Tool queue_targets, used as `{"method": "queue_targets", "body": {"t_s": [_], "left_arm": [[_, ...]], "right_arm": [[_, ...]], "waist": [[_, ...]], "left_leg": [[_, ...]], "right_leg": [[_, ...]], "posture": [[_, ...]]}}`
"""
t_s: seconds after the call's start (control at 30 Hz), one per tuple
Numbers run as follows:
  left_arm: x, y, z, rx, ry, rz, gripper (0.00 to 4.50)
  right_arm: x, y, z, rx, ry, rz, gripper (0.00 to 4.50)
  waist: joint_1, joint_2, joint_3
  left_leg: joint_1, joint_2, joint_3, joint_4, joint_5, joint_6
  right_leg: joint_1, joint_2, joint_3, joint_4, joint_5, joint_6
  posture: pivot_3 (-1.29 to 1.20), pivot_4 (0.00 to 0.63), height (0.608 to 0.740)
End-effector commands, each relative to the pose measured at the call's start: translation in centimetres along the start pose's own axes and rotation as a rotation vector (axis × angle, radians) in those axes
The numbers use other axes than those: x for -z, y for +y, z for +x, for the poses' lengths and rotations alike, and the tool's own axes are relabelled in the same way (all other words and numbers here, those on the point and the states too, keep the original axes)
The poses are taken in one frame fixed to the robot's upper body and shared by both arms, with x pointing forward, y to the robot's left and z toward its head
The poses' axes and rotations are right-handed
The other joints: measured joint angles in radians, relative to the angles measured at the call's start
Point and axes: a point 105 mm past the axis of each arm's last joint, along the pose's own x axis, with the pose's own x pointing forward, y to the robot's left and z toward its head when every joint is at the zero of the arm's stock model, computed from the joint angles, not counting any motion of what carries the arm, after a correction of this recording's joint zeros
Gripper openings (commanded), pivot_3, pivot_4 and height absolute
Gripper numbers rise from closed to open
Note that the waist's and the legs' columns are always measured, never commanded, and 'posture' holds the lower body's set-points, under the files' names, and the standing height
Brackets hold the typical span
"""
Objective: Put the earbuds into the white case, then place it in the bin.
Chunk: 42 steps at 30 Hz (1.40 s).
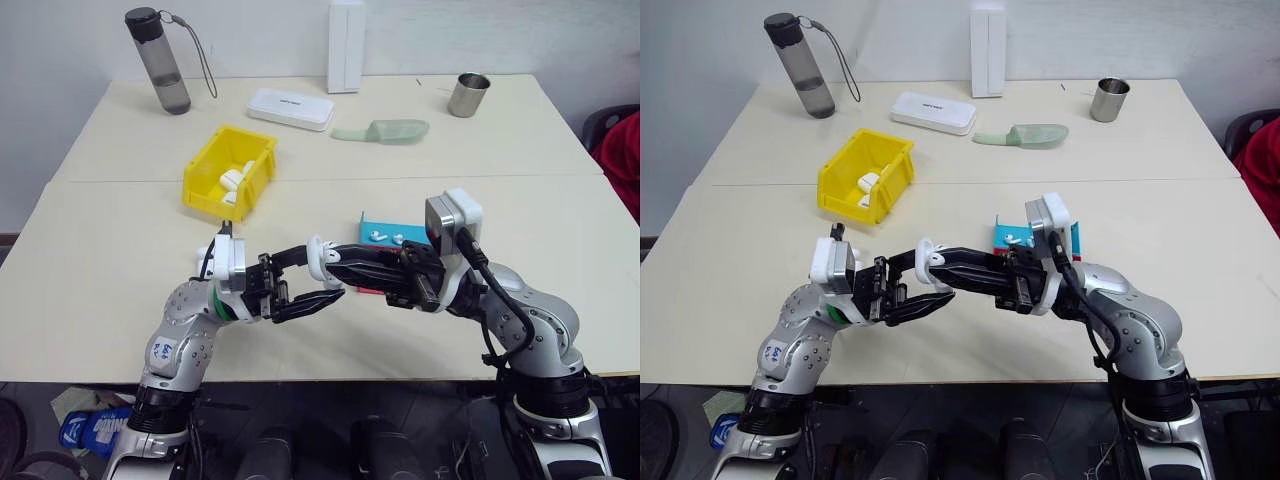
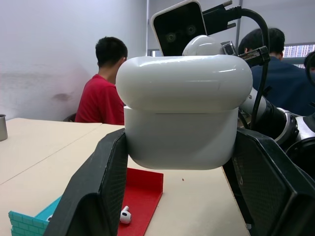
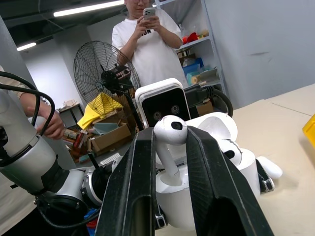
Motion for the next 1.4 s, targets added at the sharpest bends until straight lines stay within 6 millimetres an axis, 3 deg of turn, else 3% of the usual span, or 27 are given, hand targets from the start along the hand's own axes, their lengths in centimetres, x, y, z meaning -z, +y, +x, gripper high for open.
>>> {"method": "queue_targets", "body": {"t_s": [0.03, 0.73, 0.97, 1.13, 1.33, 1.4], "left_arm": [[-1.3, -0.6, 0.8, 0.037, -0.039, 0.064, 2.76], [-1.5, -0.3, 0.9, 0.03, -0.061, 0.084, 2.76], [-1.6, -0.3, 0.9, 0.03, -0.068, 0.088, 2.76], [-1.1, -0.4, -0.7, 0.004, -0.018, 0.067, 2.76], [0.0, -0.1, -1.8, -0.006, 0.149, 0.08, 2.76], [1.2, 0.0, -1.8, 0.043, 0.309, 0.131, 2.76]], "right_arm": [[0.7, 0.3, 0.0, -0.019, 0.044, 0.006, 0.62], [2.6, -0.7, -0.5, 0.051, 0.145, 0.011, 0.62], [1.8, -0.3, -0.9, 0.046, 0.137, -0.001, 2.68], [-0.9, 1.2, -3.8, 0.051, 0.105, 0.02, 4.35], [-1.2, 1.1, -7.5, 0.182, 0.196, -0.035, 4.47], [-0.1, 0.9, -7.9, 0.18, 0.324, -0.117, 4.1]], "waist": [[0.0, 0.0, 0.0], [0.001, 0.0, 0.0], [0.001, 0.0, 0.0], [0.019, -0.001, 0.001], [0.029, -0.001, 0.001], [0.029, -0.001, 0.001]], "left_leg": [[0.0, 0.0, 0.0, 0.0, 0.0, 0.0], [0.0, 0.0, 0.0, 0.0, 0.0, 0.0], [0.0, 0.0, 0.0, 0.0, 0.0, 0.0], [0.0, 0.0, 0.0, 0.0, 0.0, 0.0], [0.0, 0.0, 0.0, -0.001, 0.0, 0.001], [0.0, 0.0, 0.001, -0.001, 0.0, 0.001]], "right_leg": [[0.0, 0.0, 0.0, 0.0, 0.0, 0.0], [0.0, 0.0, 0.0, 0.0, 0.0, 0.0], [0.0, 0.0, 0.0, 0.0, 0.0, 0.0], [0.001, 0.0, 0.0, -0.002, 0.0, 0.0], [0.001, 0.0, 0.0, -0.003, 0.0, 0.0], [0.002, 0.0, 0.001, -0.003, 0.0, 0.0]], "posture": [[0.0, 0.15, 0.74], [0.0, 0.15, 0.74], [0.0, 0.15, 0.74], [0.0, 0.15, 0.74], [0.0, 0.15, 0.74], [0.0, 0.15, 0.74]]}}
